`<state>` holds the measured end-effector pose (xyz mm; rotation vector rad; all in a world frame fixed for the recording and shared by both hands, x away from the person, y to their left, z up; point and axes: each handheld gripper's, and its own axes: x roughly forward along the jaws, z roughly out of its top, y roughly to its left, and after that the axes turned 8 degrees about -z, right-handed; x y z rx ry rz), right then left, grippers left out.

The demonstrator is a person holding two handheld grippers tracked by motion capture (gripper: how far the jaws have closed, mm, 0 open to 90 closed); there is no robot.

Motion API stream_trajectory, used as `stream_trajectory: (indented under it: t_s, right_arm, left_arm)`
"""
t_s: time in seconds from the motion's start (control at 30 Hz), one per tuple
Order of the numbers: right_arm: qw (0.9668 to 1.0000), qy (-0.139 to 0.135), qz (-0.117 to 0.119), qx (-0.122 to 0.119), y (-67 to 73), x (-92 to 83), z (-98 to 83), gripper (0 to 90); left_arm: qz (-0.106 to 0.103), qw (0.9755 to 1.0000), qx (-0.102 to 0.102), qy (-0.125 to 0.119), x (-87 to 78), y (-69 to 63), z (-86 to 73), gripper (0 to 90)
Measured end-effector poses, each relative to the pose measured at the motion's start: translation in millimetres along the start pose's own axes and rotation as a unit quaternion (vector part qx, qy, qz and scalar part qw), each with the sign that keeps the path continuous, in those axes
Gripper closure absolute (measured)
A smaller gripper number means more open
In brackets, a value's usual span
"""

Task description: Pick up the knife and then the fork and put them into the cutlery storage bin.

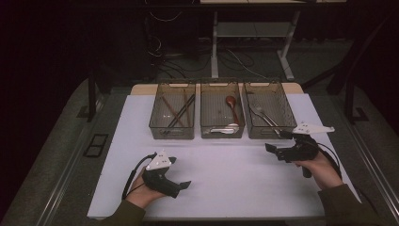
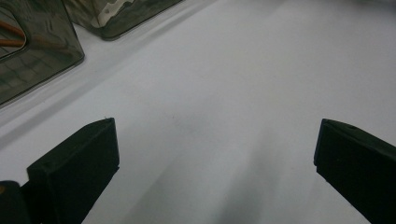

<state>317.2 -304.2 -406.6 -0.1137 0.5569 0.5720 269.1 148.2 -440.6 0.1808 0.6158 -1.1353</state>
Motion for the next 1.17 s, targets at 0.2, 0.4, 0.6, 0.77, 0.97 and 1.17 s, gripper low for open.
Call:
stream_trajectory:
  t_s: [0.2,0.4,0.6,0.77,0.97,1.17]
  right_arm:
    - [0.9999,-0.008,0.013,-0.006,10.1,-6.1,-14.3,14.2]
    - [0.9993,-0.01,0.03,-0.018,22.0,-13.1,-31.0,14.2]
    - [0.999,-0.014,0.04,-0.012,28.1,-19.4,-44.4,14.2]
    - [0.9984,-0.019,0.049,-0.021,31.0,-22.2,-50.1,14.2]
    - [0.9984,-0.01,0.05,-0.026,31.9,-20.3,-57.3,14.2]
    - [0.9984,-0.003,0.047,-0.032,31.9,-18.3,-58.6,14.2]
  left_arm:
    - [-0.001,1.0,-0.005,-0.003,0.2,-0.3,0.1,0.0]
    - [0.0,1.0,-0.007,-0.006,-0.3,-0.3,0.3,0.0]
    - [0.001,0.9999,-0.008,-0.008,-0.9,-0.1,0.4,0.0]
    - [0.002,0.9999,-0.009,-0.01,-1.7,-0.2,0.3,0.0]
    - [0.002,0.9999,-0.009,-0.01,-2.6,0.4,-0.1,0.0]
    - [0.004,0.9999,-0.009,-0.011,-2.8,0.6,-0.1,0.0]
